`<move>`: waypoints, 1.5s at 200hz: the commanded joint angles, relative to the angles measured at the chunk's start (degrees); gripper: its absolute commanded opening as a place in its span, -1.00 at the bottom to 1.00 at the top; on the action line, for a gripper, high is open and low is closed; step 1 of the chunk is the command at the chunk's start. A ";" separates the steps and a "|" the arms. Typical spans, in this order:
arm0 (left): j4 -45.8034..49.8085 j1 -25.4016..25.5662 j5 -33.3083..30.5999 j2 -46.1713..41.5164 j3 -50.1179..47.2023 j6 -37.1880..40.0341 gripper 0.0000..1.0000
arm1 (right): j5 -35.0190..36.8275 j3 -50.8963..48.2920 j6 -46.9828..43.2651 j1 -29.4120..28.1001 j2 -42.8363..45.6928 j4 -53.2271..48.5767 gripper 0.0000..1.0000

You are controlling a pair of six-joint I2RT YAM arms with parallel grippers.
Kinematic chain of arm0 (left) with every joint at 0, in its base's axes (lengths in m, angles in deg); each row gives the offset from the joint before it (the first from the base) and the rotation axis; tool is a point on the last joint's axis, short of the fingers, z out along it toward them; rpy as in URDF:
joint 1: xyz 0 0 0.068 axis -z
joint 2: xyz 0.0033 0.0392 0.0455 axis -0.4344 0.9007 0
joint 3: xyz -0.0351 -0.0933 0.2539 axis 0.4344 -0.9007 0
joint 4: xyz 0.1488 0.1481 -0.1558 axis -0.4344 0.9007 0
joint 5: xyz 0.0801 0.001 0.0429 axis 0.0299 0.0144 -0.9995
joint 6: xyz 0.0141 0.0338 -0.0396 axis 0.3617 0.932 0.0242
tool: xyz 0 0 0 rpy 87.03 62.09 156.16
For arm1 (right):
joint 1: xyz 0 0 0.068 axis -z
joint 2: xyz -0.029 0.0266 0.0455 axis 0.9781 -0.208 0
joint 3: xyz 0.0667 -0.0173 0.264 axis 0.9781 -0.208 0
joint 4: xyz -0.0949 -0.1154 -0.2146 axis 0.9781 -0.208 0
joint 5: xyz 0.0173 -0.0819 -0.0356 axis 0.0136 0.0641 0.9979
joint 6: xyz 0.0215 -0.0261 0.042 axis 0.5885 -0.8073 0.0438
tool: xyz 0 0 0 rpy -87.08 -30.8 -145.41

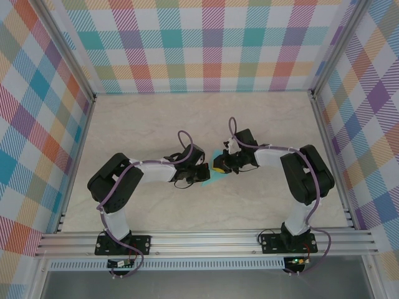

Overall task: Fold a paper plane with a square sheet of paper (pick it up from the middle)
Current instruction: Fourth fold the wing at the center of the table.

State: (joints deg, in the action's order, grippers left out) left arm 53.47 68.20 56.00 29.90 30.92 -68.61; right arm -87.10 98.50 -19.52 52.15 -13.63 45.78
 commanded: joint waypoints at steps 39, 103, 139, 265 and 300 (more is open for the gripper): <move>8.05 -0.54 -2.07 3.87 -1.48 -0.45 -0.93 | 1.46 -0.18 1.89 -0.58 -4.89 3.93 -0.80; 8.90 -0.58 -2.89 4.16 -2.39 0.06 -0.94 | 8.74 3.54 -1.10 -0.54 -7.49 -3.08 -0.80; 9.33 -0.47 -3.19 4.17 -3.29 0.52 -0.95 | 12.17 5.66 -1.24 0.82 -8.68 -5.04 -0.79; 8.99 -0.49 -2.71 5.79 -4.26 0.77 -0.97 | 10.24 8.85 -2.67 8.45 -10.42 -5.46 -0.76; 9.44 -0.45 -2.62 5.62 -4.06 1.10 -0.97 | 10.77 10.11 -2.77 8.71 -10.34 -6.46 -0.74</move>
State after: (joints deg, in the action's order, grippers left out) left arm 51.04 67.99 56.52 30.64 30.46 -68.72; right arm -81.55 106.72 -20.79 58.69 -22.57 39.64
